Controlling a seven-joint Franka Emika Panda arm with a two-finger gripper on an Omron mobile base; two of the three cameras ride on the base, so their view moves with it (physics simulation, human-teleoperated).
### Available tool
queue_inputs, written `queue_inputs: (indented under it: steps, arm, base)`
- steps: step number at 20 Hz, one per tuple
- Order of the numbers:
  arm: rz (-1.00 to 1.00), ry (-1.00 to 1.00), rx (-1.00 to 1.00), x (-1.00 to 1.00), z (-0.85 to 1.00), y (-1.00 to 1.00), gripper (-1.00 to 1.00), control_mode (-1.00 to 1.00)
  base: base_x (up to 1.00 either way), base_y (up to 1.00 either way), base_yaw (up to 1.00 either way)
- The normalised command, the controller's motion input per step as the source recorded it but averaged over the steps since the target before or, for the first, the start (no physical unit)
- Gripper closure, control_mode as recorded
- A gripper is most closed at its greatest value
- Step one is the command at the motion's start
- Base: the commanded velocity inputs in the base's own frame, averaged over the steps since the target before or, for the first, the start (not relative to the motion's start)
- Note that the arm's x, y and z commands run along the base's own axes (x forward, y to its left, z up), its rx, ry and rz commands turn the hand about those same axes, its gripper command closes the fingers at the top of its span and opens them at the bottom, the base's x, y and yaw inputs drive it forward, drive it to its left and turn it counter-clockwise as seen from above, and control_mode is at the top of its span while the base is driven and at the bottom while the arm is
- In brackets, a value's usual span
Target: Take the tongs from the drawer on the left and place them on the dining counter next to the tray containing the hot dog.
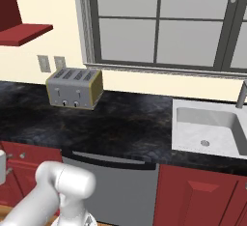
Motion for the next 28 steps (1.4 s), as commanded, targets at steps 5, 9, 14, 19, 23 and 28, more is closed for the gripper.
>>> queue_inputs:
  steps: [5,9,14,19,23,28]
  arm:
    - [0.15,0.07,0.0,0.08,-0.06,0.0,-1.0,-1.0]
    - [0.11,0.0,0.0,0.22,-0.12,0.0,-1.0,-1.0]
    - [0.05,0.0,0.0,0.21,-0.18,0.02,-1.0,-1.0]
    - [0.0,0.0,0.0,0.2,-0.18,0.12,-1.0,-1.0]
    - [0.0,0.0,0.0,0.22,-0.19,0.21,-1.0,-1.0]
    - [0.0,0.0,0.0,0.18,-0.21,0.26,-1.0,-1.0]
  base:
    - [0.0,0.0,0.0]
    - [0.0,0.0,0.0]
    - [0.0,0.0,0.0]
    - [0.0,0.0,0.0]
    - [0.0,0.0,0.0]
    - [0.0,0.0,0.0]
